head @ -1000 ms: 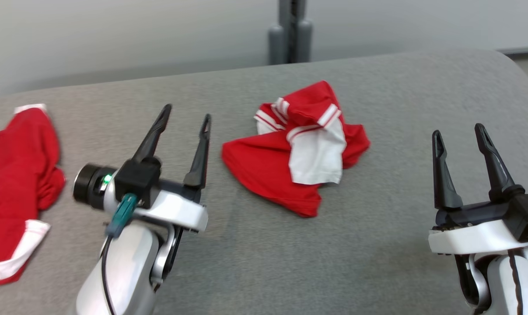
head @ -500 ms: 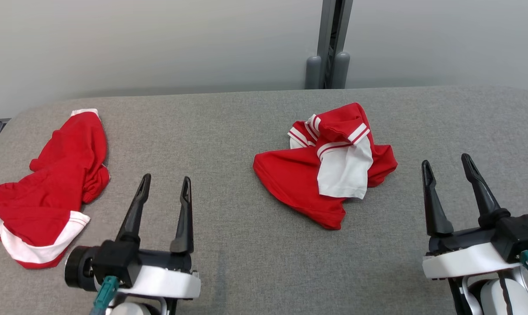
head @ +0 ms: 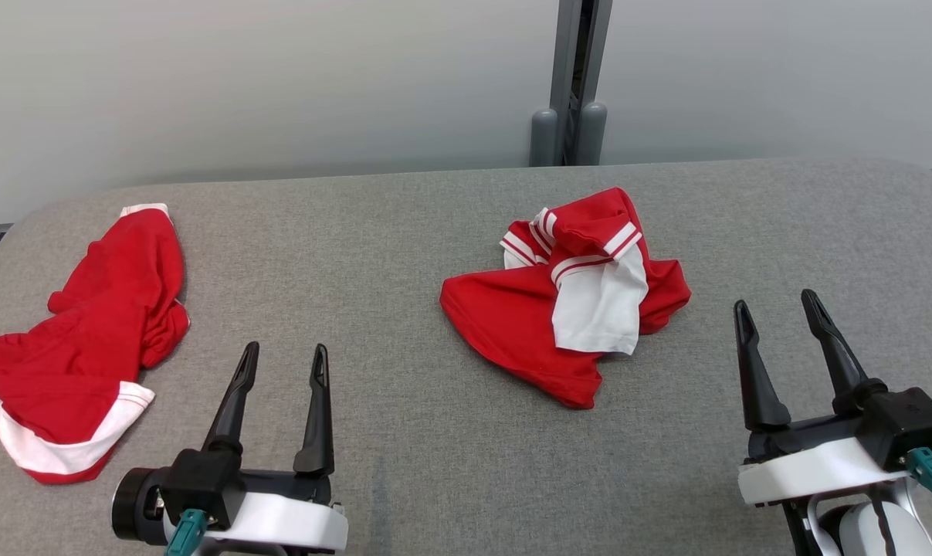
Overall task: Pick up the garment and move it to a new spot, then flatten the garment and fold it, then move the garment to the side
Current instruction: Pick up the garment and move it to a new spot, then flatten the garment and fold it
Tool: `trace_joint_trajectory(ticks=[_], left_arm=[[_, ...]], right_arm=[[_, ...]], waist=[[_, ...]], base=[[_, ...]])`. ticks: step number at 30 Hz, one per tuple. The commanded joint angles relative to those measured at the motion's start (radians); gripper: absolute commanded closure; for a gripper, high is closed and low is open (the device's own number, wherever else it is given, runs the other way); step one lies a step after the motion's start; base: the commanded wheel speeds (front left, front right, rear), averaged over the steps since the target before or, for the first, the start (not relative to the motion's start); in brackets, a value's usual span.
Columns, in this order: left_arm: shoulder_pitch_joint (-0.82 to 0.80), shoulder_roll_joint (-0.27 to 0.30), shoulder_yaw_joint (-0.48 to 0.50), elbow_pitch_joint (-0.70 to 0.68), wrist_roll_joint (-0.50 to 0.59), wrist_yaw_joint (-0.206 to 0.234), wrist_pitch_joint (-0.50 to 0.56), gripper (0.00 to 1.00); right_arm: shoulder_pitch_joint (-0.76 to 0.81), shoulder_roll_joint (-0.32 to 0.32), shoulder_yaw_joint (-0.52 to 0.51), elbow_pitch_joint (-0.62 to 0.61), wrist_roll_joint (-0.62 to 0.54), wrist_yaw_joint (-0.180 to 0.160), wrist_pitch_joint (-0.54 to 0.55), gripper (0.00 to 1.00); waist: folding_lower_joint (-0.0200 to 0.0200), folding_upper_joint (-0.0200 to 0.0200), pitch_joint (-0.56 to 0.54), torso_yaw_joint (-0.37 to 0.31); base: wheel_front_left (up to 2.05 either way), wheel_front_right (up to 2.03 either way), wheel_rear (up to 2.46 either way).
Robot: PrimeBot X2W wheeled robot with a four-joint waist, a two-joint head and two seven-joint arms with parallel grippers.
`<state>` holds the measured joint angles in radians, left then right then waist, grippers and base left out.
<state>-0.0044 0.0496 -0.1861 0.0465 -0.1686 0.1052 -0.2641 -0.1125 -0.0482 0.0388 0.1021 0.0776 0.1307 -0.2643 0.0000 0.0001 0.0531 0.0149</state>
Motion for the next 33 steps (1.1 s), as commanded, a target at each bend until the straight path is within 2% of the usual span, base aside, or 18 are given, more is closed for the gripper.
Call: trace_joint_trajectory(ticks=[1,33], left_arm=[[0.002,0.002,0.002,0.003,0.001,-0.006,0.000,0.00],[-0.005,0.002,-0.028,0.016,-0.044,0.003,-0.001,0.00]], right_arm=[[0.008,-0.005,-0.001,0.000,0.005,0.000,0.000,0.00],[-0.010,-0.004,0.004,0.023,0.007,0.000,0.000,0.00]], waist=[[0.0000,-0.0001,0.000,-0.001],[0.0000,-0.0001,0.001,-0.010]], base=[[0.00,0.00,0.00],[0.00,0.00,0.00]])
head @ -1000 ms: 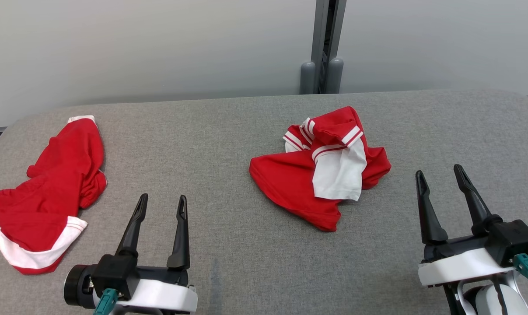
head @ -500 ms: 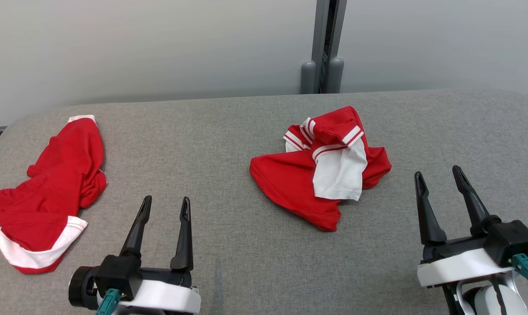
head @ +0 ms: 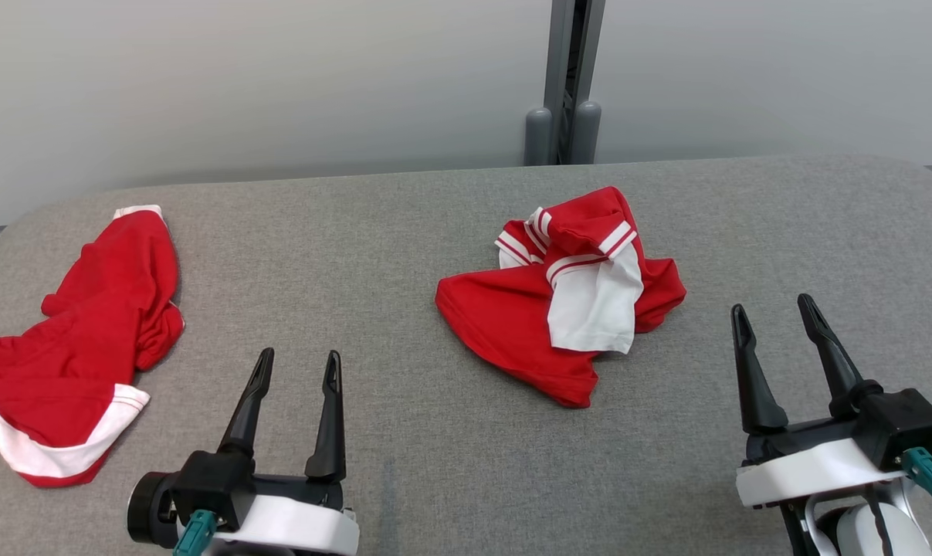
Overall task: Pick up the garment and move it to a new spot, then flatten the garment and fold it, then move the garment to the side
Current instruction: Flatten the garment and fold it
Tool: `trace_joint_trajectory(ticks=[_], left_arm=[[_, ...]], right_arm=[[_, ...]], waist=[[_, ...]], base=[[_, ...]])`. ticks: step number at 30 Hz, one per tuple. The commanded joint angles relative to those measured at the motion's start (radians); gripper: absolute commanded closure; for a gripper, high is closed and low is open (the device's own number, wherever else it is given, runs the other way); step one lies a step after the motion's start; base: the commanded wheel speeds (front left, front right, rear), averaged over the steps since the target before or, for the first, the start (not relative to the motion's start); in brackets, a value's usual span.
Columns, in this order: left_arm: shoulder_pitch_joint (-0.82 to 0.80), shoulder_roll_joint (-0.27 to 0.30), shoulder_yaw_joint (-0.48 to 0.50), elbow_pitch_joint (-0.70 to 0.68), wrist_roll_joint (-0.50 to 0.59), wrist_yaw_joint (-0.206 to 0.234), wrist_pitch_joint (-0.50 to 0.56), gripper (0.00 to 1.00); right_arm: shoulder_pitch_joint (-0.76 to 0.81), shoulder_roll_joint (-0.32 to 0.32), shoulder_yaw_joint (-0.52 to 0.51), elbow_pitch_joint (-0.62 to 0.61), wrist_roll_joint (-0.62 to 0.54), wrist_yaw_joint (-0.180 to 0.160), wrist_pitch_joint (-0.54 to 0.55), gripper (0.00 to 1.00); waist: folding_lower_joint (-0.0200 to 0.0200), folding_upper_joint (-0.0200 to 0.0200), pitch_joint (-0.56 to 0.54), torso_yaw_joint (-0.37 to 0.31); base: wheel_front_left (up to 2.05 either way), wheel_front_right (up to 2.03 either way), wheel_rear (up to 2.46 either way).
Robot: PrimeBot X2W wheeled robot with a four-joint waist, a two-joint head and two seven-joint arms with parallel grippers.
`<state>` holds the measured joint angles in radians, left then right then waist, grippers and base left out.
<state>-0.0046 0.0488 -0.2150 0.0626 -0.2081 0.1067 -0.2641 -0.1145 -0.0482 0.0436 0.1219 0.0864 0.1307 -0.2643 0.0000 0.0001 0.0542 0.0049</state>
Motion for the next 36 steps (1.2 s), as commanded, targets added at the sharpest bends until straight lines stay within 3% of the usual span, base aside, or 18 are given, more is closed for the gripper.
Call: trace_joint_trajectory(ticks=[1,10,27,28,29,30,36], left_arm=[[-0.006,0.003,-0.001,0.000,-0.005,0.002,-0.001,0.00],[-0.035,0.003,-0.021,0.006,0.007,-0.010,-0.001,0.00],[-0.113,0.003,-0.057,0.027,-0.012,-0.009,-0.001,0.00],[-0.112,0.003,-0.058,0.028,-0.013,-0.010,-0.001,0.00],[-0.111,0.003,-0.058,0.028,-0.013,-0.009,-0.001,0.00],[-0.109,0.003,-0.059,0.029,-0.013,-0.008,-0.001,0.00],[-0.095,0.003,-0.056,0.029,-0.017,0.001,-0.001,0.00]], right_arm=[[-0.007,-0.005,-0.002,0.005,-0.005,0.000,0.000,0.00],[-0.053,-0.008,0.047,0.075,-0.024,0.000,0.000,0.00],[-0.349,-0.046,0.153,0.544,0.135,0.000,0.091,0.00],[-0.355,-0.044,0.164,0.560,0.149,0.000,0.095,0.26],[-0.363,-0.047,0.178,0.569,0.159,0.000,0.094,0.95],[-0.369,-0.051,0.189,0.578,0.171,0.000,0.089,1.00],[-0.382,-0.064,0.231,0.590,0.218,0.000,0.050,1.00]], waist=[[0.0000,-0.0001,0.000,0.002],[0.0000,-0.0001,0.049,0.028],[0.0000,-0.0001,0.145,0.130],[0.0000,-0.0001,0.145,0.133],[0.0000,-0.0001,0.144,0.135],[0.0000,-0.0001,0.144,0.137],[0.0000,-0.0001,0.130,0.132]], base=[[0.00,0.00,0.00],[0.00,0.00,0.00],[0.00,0.00,0.00],[0.00,0.00,0.00],[0.00,0.00,0.00],[0.00,0.00,0.00],[0.00,0.00,0.00]])
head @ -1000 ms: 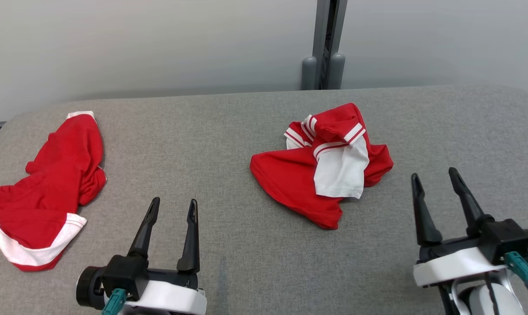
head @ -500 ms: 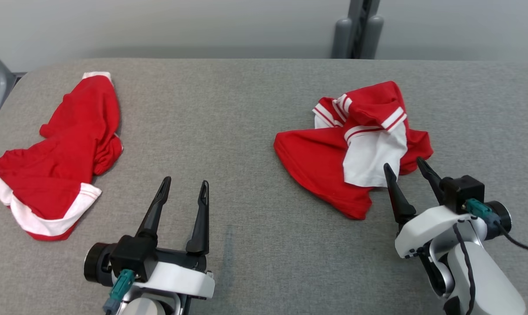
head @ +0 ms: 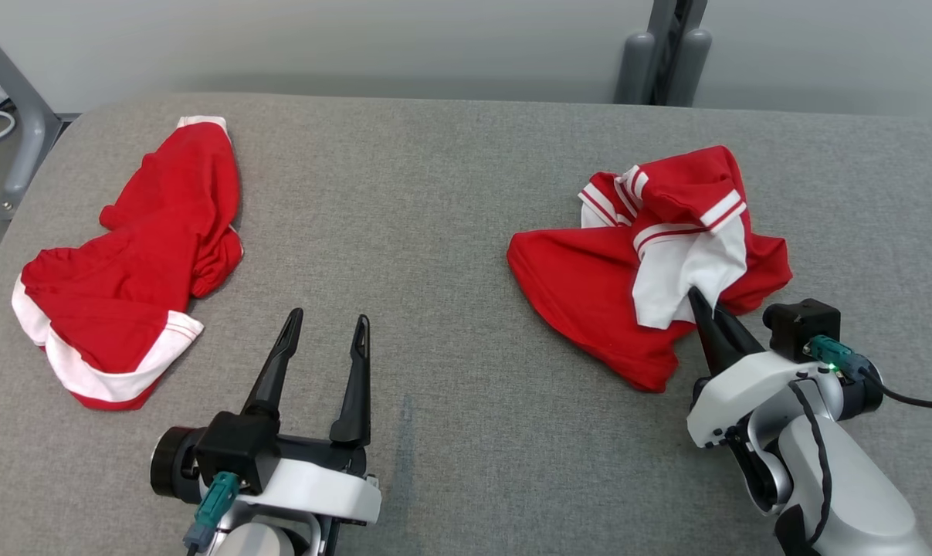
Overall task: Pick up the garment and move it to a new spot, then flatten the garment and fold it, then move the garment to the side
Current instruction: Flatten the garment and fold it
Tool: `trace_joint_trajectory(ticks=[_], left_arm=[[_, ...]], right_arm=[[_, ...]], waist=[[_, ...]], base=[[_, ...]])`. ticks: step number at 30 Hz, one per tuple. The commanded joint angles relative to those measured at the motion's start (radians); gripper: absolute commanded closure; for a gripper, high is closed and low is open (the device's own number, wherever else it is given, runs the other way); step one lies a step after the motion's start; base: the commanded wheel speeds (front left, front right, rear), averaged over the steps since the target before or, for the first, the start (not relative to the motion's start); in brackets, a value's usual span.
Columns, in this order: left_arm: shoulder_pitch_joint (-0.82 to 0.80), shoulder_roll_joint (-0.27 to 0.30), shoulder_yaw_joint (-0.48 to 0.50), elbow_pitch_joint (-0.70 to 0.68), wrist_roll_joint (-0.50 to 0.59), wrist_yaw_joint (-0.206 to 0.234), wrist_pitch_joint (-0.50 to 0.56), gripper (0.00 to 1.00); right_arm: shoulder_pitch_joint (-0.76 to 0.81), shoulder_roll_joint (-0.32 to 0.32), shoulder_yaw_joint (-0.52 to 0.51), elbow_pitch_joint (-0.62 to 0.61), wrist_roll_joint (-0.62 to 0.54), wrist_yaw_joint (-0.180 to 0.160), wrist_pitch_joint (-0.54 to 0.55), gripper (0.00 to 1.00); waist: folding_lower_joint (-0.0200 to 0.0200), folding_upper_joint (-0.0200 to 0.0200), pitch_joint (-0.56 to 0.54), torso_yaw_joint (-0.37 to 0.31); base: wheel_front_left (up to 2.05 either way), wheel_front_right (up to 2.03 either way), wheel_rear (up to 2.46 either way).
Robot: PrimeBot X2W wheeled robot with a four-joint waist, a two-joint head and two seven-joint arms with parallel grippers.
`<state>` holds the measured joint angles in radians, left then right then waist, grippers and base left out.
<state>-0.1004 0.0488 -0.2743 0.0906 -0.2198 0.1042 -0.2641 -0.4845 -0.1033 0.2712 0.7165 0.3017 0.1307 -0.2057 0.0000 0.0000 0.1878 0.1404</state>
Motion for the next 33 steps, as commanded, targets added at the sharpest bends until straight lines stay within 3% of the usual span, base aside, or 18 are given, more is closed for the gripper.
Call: trace_joint_trajectory(ticks=[1,10,16,22,27,28,29,33], left_arm=[[0.004,0.003,0.005,0.001,-0.007,0.004,-0.001,0.00],[0.018,0.003,0.018,-0.006,0.005,0.006,-0.001,0.00],[0.019,0.003,0.022,-0.014,0.005,0.009,-0.001,0.00],[0.020,0.003,0.020,-0.016,0.011,0.004,-0.001,0.00],[-0.002,0.004,0.027,-0.017,0.021,-0.004,-0.001,0.00],[-0.006,0.003,0.026,-0.015,0.022,-0.007,-0.001,0.00],[-0.011,0.003,0.026,-0.014,0.023,-0.008,-0.001,0.00],[-0.012,0.004,0.024,-0.005,0.024,-0.015,-0.001,0.00]], right_arm=[[-0.013,-0.009,0.010,-0.012,0.009,0.000,-0.015,1.00],[-0.014,-0.042,-0.014,-0.131,0.011,0.000,-0.035,1.00],[0.053,-0.112,-0.125,-0.264,-0.039,0.000,0.030,1.00],[0.182,-0.156,-0.301,-0.391,-0.066,0.000,0.122,1.00],[0.275,-0.137,-0.368,-0.401,-0.070,0.000,0.215,1.00],[0.289,-0.143,-0.372,-0.394,-0.080,0.000,0.228,0.67],[0.299,-0.132,-0.383,-0.382,-0.072,0.000,0.249,0.00],[0.316,-0.104,-0.358,-0.361,-0.070,0.000,0.293,0.00]], waist=[[0.0000,0.0000,-0.008,-0.008],[0.0000,0.0000,-0.044,-0.087],[0.0000,0.0000,-0.055,-0.160],[0.0000,0.0000,-0.049,-0.215],[0.0000,0.0000,-0.029,-0.246],[0.0000,0.0000,-0.025,-0.250],[0.0000,0.0000,-0.023,-0.253],[0.0000,0.0000,-0.024,-0.263]], base=[[0.00,0.00,0.00],[0.00,0.00,0.00],[0.00,0.00,0.00],[0.00,0.00,0.00],[0.00,0.00,0.00],[0.00,0.00,0.00],[0.00,0.00,0.00],[0.00,0.00,0.00]])
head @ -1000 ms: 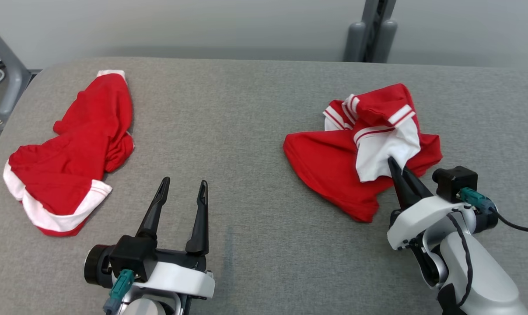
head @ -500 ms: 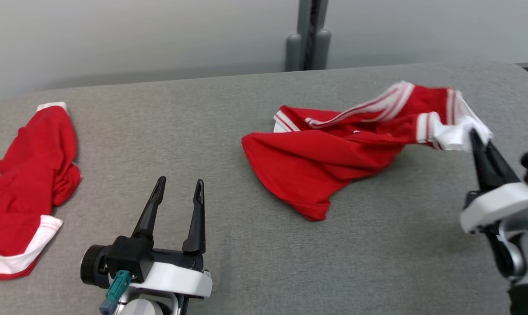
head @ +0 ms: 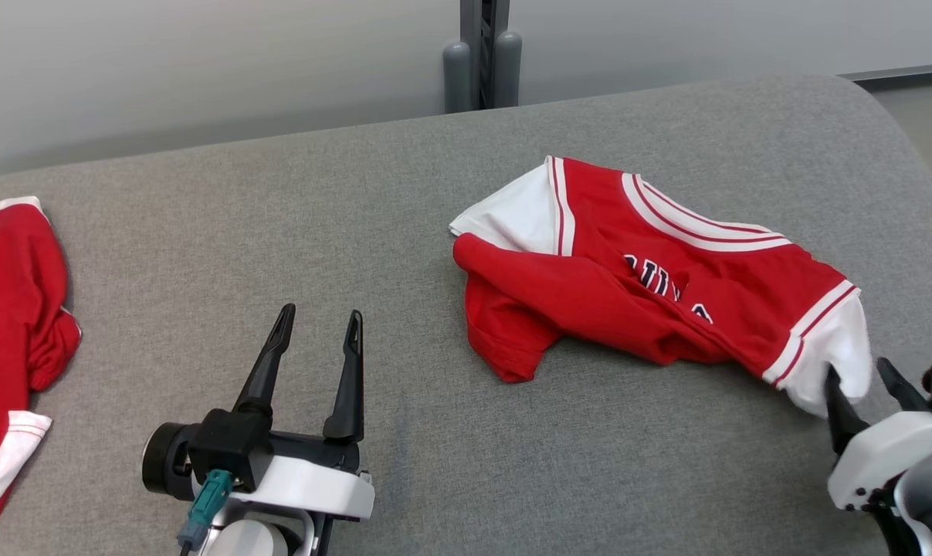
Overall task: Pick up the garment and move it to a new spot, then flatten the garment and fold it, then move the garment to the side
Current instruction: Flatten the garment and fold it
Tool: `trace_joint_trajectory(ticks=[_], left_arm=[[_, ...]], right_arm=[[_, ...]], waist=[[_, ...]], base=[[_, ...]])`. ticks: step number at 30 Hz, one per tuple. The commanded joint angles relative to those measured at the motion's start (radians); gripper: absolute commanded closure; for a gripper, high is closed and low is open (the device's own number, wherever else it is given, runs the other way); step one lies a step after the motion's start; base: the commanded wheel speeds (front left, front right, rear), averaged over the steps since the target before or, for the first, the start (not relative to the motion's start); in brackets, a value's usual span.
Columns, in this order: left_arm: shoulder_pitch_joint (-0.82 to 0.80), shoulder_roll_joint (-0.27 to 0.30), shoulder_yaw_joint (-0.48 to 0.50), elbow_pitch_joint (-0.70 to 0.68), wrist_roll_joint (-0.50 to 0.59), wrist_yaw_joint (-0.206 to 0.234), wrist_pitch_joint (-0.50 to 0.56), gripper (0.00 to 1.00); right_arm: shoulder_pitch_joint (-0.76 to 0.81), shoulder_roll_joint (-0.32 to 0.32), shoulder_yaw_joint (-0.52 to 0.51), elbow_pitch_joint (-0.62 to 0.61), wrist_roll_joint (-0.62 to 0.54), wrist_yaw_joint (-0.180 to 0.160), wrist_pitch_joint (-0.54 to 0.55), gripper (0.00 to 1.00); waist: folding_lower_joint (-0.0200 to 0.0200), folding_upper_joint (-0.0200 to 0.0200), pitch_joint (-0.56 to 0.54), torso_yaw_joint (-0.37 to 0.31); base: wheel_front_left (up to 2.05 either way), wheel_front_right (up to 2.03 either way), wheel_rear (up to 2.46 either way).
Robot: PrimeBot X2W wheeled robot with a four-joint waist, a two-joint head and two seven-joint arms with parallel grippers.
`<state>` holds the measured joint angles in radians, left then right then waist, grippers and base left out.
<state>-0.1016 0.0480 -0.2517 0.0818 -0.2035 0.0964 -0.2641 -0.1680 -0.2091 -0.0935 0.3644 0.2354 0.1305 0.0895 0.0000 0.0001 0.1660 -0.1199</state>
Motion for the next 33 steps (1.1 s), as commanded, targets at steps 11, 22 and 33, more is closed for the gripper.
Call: trace_joint_trajectory(ticks=[11,22,33], left_arm=[[0.028,0.004,0.005,0.002,-0.008,0.000,-0.001,0.00],[0.031,0.004,-0.001,-0.022,-0.045,0.020,-0.001,0.00],[-0.027,0.004,-0.008,0.051,-0.123,-0.026,0.000,0.00]], right_arm=[[-0.042,0.012,0.161,-0.164,0.082,0.000,-0.205,0.00],[-0.006,0.024,0.238,-0.178,0.102,0.000,-0.329,0.00],[-0.030,0.033,0.241,-0.166,0.087,0.000,-0.348,0.00]], waist=[[0.0000,-0.0001,-0.080,-0.005],[0.0000,-0.0001,-0.086,0.023],[0.0000,-0.0001,-0.040,-0.028]], base=[[0.00,0.00,0.00],[0.00,0.00,0.00],[0.00,0.00,0.00]])
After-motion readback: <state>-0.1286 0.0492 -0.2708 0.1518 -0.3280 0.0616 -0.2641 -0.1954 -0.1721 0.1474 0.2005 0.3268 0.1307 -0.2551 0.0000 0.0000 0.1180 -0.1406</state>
